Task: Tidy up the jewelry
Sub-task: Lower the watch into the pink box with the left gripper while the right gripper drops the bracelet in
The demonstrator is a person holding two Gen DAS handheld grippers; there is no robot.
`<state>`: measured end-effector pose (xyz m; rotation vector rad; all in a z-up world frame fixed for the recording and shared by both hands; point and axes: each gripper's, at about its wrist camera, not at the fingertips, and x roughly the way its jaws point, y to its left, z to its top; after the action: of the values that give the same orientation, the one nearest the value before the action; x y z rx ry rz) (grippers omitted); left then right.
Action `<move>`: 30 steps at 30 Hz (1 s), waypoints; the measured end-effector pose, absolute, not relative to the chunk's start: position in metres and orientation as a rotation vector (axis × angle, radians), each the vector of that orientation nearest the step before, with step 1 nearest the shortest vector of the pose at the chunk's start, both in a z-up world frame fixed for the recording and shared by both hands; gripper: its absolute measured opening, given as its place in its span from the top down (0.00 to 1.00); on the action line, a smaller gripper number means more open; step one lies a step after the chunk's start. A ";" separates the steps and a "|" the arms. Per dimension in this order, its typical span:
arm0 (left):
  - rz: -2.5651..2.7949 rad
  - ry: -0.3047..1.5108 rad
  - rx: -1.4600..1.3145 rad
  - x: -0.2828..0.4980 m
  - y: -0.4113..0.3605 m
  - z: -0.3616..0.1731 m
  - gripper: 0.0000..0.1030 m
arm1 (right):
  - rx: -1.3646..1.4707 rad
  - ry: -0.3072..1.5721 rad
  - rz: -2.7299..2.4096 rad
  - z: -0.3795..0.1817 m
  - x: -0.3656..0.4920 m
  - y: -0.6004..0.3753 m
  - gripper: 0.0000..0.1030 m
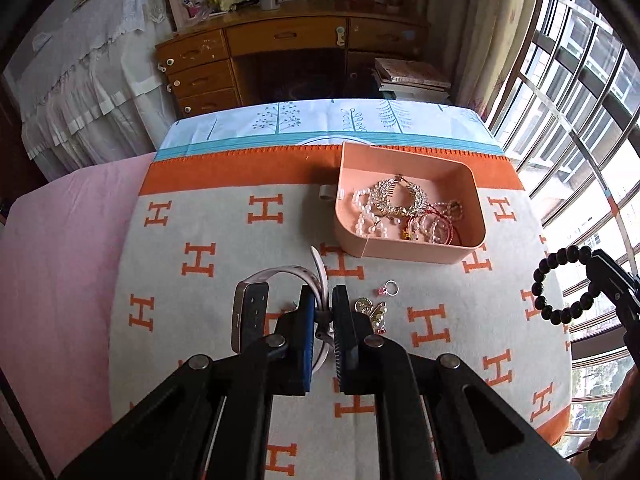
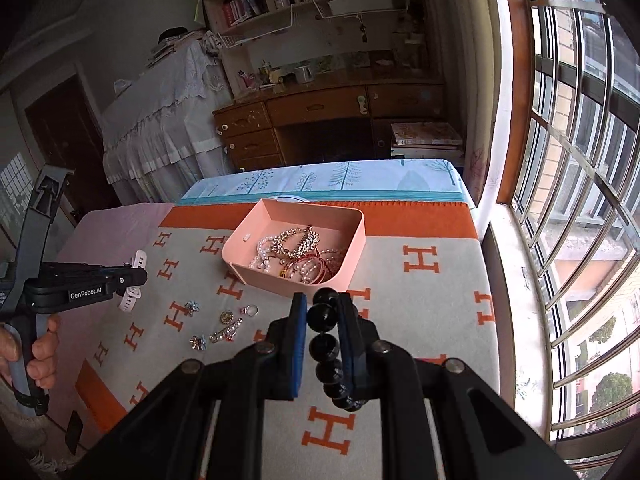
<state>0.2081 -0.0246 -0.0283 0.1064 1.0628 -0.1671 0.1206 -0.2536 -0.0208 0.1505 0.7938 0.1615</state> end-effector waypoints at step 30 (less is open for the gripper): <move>-0.346 1.100 0.137 0.327 -0.112 -0.110 0.54 | 0.261 0.847 0.127 -0.035 0.252 -0.249 0.85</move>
<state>0.3272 -0.1122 -0.1101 0.1367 1.0999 -0.3462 0.2520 -0.2491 -0.0346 0.2611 0.8472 0.1272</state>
